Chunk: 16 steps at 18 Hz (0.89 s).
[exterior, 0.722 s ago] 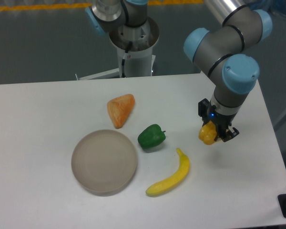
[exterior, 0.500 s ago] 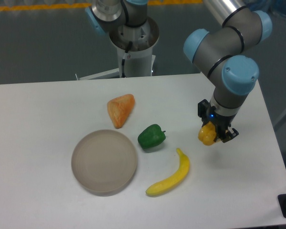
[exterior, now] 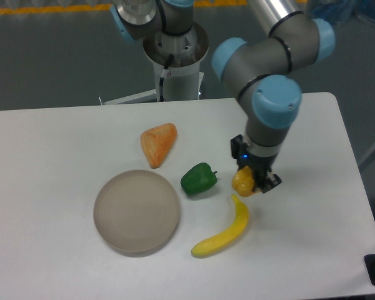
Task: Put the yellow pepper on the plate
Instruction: 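Carry the held yellow pepper with the gripper over to the grey plate, then lower the yellow pepper onto the plate and open the gripper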
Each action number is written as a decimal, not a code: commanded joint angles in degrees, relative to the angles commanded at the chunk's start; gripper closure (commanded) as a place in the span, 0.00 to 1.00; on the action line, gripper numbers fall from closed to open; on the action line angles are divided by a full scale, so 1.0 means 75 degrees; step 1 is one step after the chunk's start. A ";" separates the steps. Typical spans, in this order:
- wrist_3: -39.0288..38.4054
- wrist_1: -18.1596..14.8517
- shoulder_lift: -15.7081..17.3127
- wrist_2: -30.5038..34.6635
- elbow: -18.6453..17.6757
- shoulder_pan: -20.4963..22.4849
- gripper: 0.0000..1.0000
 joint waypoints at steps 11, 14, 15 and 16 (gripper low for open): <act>-0.1875 0.0000 -0.0280 -0.0668 -0.0188 -0.1839 0.97; -0.2110 0.0000 -0.0503 -0.0762 -0.0176 -0.2168 0.97; -0.2215 0.0000 -0.0550 -0.0809 -0.0246 -0.2308 0.96; -0.2274 0.0023 -0.0609 -0.0821 -0.0409 -0.2356 0.96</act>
